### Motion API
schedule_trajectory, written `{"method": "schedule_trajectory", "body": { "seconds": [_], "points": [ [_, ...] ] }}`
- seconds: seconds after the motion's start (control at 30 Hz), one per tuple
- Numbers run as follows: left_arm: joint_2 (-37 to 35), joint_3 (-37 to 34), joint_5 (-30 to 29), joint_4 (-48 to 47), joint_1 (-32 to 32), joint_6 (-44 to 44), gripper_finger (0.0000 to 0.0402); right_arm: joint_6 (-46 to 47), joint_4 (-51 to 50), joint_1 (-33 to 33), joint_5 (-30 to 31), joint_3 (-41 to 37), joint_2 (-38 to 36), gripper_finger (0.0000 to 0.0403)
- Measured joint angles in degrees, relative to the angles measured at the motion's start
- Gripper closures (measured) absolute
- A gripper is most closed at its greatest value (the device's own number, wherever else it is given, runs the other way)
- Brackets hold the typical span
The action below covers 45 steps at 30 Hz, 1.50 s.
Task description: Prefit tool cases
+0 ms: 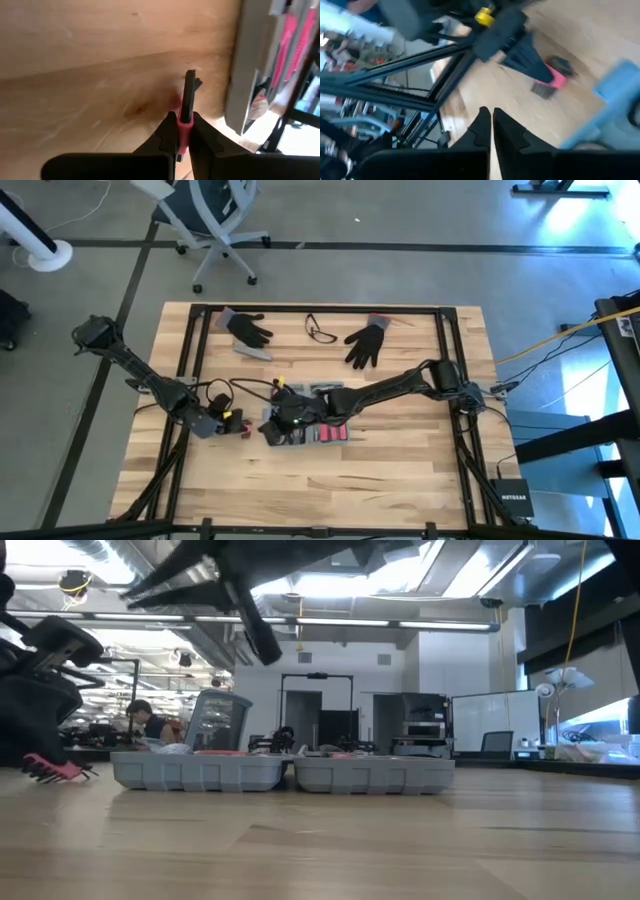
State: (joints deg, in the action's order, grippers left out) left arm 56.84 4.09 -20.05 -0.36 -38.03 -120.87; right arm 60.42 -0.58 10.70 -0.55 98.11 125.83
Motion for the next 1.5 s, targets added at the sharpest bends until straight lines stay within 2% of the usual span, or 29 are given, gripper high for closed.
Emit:
{"method": "schedule_trajectory", "body": {
  "seconds": [0.27, 0.37, 0.47, 0.63, 0.83, 1.0, 1.2, 1.37, 1.5],
  "points": [
    [0.11, 1.19, 4.15, -3.13, 4.25, -0.43, 0.0387, 13.53, 0.61, -1.14, 3.05, 1.01, 6.62, 0.0403],
    [0.11, 1.23, 5.29, -3.1, 5.38, 0.46, 0.0387, 14.11, -0.09, -1.61, 3.4, 4.22, 9.5, 0.0403],
    [0.11, 1.23, 6.07, -2.54, 6.27, 2.87, 0.0387, 9.3, -0.69, -2.49, 5.19, 6.61, 9.43, 0.0403],
    [-0.03, 1.75, 7.35, -2.67, 8.02, 8.53, 0.0387, -2.16, -11.2, -5.66, 4.46, 8.65, 5.99, 0.0403],
    [-4.45, 3.5, 7.7, -6.76, 8.49, 14.62, 0.0387, -11.15, -23.7, -7.45, 4.45, 8.62, -0.18, 0.0403],
    [-7.9, 5.63, 6.77, -11.67, 8.47, 15.7, 0.0388, -17.51, -37.09, -7.78, 8.99, 8.67, -7.41, 0.0403],
    [-10.36, 12.14, 0.49, -10.14, 8.47, 21.16, 0.0388, -18.9, -51.49, -7.7, 14.24, 7.23, -13.47, 0.0403],
    [-4.18, 16.14, -2.18, -5.87, 10.38, 25.47, 0.0388, -14.72, -50.28, -7.13, 15.12, -1.47, -19.25, 0.0403],
    [6.1, 16.09, 2.17, 3.39, 14.67, 28.77, 0.0388, -10.43, -44.95, -6.53, 13.83, -9.21, -23.17, 0.0403]
  ]
}}
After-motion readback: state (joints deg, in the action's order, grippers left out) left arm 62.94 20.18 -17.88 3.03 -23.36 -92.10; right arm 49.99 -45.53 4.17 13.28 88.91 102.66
